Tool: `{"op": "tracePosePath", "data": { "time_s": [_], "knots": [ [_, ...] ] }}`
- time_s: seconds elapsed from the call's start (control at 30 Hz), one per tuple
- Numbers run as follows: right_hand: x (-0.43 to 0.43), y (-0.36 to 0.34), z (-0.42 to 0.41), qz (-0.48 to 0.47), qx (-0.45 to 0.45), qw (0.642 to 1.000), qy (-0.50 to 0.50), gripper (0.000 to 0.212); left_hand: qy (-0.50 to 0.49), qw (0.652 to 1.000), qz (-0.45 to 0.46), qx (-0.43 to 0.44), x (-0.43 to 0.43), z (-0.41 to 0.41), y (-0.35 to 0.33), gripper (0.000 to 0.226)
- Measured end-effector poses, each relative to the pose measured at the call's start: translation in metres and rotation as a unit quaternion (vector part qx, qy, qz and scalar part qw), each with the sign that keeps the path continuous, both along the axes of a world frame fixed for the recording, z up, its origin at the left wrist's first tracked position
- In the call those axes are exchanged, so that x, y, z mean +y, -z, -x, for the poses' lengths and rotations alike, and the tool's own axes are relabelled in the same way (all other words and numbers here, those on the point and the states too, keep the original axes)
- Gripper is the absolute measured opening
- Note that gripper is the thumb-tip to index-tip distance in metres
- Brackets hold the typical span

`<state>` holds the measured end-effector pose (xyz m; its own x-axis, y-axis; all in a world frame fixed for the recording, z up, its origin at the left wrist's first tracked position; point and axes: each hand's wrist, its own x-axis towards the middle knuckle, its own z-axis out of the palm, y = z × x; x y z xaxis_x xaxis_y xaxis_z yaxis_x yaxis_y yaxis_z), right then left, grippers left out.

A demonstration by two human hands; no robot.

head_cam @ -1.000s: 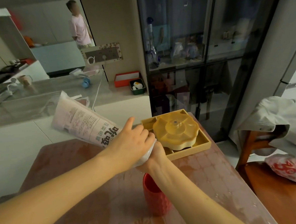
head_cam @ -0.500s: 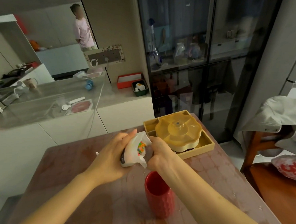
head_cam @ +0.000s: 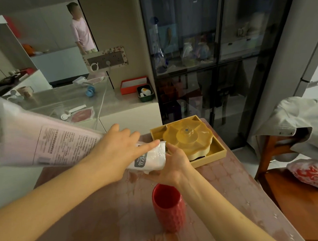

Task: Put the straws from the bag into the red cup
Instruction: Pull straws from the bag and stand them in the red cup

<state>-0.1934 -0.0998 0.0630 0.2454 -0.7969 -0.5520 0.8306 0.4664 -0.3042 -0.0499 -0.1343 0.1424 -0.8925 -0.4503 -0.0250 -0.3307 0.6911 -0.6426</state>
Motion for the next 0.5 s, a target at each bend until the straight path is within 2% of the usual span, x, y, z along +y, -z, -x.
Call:
{"op": "tracePosePath", "data": {
  "time_s": [0.1, 0.23, 0.4, 0.5],
  "knots": [
    [-0.002, 0.002, -0.004, 0.0, -0.024, 1.0, -0.015, 0.06, -0.009, 0.995, 0.013, -0.099, 0.006, 0.015, -0.013, 0.1],
    [-0.003, 0.003, -0.008, -0.011, -0.058, 0.998, -0.017, 0.055, -0.061, 0.983, 0.012, -0.17, 0.01, 0.028, -0.023, 0.099],
    [0.0, 0.004, -0.015, 0.002, -0.07, 0.997, -0.024, 0.053, -0.108, 0.969, -0.009, -0.223, 0.014, 0.038, -0.023, 0.09],
    [0.001, 0.006, -0.017, 0.0, -0.081, 0.997, -0.016, 0.05, -0.095, 0.972, -0.004, -0.216, 0.013, 0.035, -0.025, 0.089]
  ]
}}
